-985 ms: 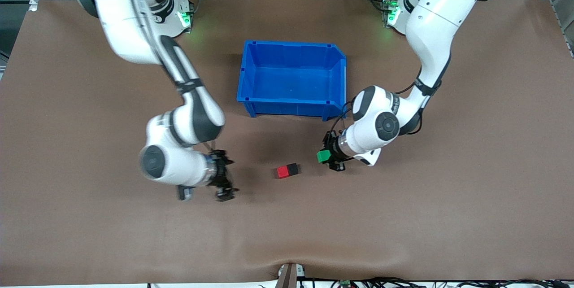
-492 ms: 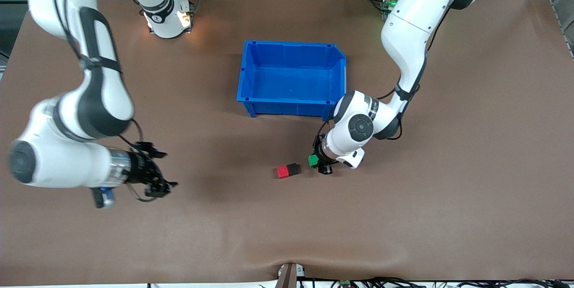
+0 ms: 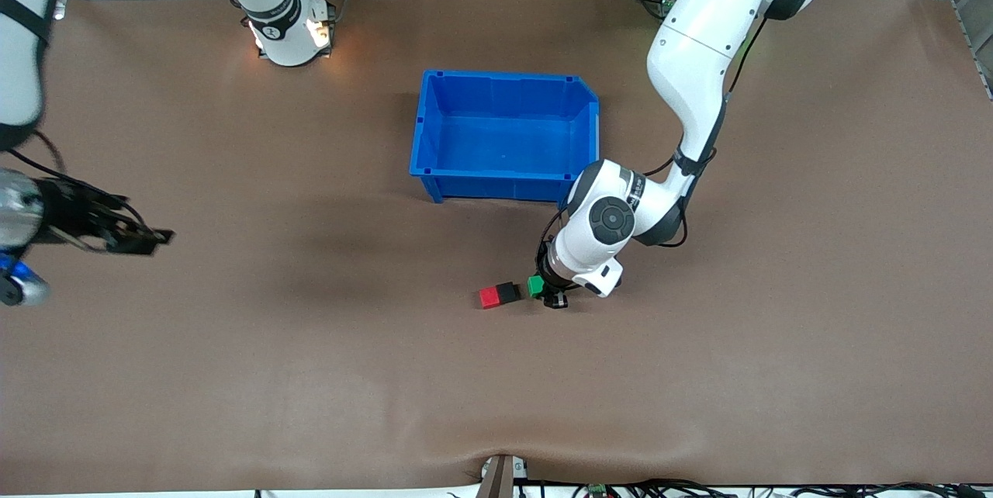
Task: Attach green and red cubes to black cube
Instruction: 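Open the right gripper and withdraw it while the left gripper carries green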
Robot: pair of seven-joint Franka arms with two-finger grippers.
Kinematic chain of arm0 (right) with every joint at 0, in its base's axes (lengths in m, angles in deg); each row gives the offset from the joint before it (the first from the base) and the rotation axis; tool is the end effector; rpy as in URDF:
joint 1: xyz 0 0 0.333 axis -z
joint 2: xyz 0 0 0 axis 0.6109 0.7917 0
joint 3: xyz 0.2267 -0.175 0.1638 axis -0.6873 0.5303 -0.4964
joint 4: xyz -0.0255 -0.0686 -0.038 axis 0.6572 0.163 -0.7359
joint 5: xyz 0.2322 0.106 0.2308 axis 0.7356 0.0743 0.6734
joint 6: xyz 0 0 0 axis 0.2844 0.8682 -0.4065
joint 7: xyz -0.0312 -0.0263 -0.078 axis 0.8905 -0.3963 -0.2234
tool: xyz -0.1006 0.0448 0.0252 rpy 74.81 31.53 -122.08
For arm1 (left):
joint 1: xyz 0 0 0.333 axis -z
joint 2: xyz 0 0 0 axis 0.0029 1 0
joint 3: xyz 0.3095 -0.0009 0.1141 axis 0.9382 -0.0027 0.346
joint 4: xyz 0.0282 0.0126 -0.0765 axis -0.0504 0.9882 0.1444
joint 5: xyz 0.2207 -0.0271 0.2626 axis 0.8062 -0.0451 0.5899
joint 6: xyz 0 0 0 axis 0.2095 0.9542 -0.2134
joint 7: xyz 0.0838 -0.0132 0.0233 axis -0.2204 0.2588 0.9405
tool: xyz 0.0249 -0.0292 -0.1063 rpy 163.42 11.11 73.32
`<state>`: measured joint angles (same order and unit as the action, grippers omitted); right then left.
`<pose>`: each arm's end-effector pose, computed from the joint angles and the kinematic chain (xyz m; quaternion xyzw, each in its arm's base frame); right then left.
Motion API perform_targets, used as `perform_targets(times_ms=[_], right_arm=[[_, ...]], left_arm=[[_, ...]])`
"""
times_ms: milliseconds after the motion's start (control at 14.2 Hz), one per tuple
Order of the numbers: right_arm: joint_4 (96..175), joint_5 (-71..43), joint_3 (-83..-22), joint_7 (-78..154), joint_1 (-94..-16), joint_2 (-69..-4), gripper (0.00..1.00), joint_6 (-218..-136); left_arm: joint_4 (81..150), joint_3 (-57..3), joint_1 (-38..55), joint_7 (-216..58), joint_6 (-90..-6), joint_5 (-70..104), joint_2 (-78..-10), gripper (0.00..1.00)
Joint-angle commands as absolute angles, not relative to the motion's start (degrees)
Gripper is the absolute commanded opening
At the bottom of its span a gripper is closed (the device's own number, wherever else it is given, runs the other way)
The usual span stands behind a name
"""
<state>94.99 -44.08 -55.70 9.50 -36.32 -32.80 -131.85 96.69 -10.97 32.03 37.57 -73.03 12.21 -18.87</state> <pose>0.6069 -0.0144 0.5644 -0.9655 0.2175 0.1404 0.0271 0.5978 -0.4003 0.2223 0.6400 0.7575 -0.0752 0.1041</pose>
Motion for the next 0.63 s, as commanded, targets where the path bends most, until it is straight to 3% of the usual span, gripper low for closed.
perform_targets(times_ms=[0,211,563], right_arm=[[97.04,-51.54,-56.47,24.36,-35.72,-38.08,1.00,-127.49],[101.57,-52.36,-56.56,24.91,-35.54,-44.22,1.00,-126.14],[129.43,-52.01,-56.55,25.78,-35.28,-62.94,1.00,-142.81]], left_arm=[[91.90,-9.99,33.14,39.01,-72.32,12.27,-16.06,0.00],[89.70,-10.08,33.32,39.45,-72.41,12.18,-14.13,0.00],[89.34,-9.82,34.81,39.89,-72.06,12.53,-13.33,0.00]])
